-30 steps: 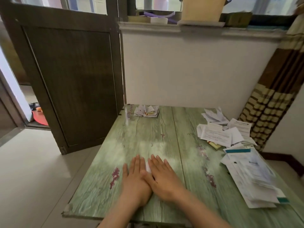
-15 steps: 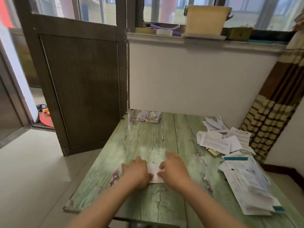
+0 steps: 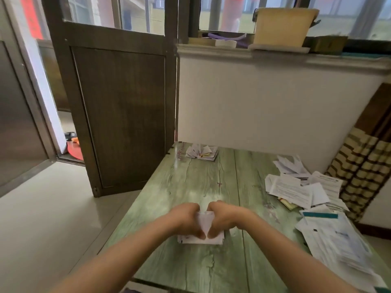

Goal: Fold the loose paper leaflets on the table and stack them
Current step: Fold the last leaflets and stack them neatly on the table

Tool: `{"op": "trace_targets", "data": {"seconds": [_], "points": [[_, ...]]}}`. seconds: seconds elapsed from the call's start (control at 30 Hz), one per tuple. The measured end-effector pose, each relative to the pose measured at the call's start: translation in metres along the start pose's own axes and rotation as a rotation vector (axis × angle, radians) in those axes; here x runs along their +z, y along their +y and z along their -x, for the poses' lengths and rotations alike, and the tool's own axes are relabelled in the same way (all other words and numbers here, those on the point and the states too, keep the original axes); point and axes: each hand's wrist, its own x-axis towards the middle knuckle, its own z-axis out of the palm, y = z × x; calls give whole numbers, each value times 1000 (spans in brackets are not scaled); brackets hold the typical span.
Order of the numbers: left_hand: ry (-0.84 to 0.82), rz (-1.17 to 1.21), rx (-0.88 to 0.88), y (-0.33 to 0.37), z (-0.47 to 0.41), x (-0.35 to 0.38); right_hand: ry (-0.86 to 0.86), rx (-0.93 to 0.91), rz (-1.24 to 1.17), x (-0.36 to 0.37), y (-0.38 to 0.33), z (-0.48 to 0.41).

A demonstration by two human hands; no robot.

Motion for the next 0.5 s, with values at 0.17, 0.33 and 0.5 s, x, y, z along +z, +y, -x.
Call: {"op": "trace_targets", "data": {"seconds": [0.17, 0.33, 0.5], "points": [[109, 16, 106, -5, 13, -1, 58, -200, -211, -5, 13, 16], [71, 119, 197, -5, -12, -18, 174, -284, -74, -25, 19, 17], [101, 353, 261, -5, -57, -39, 151, -244, -229, -74, 37, -7]]}}
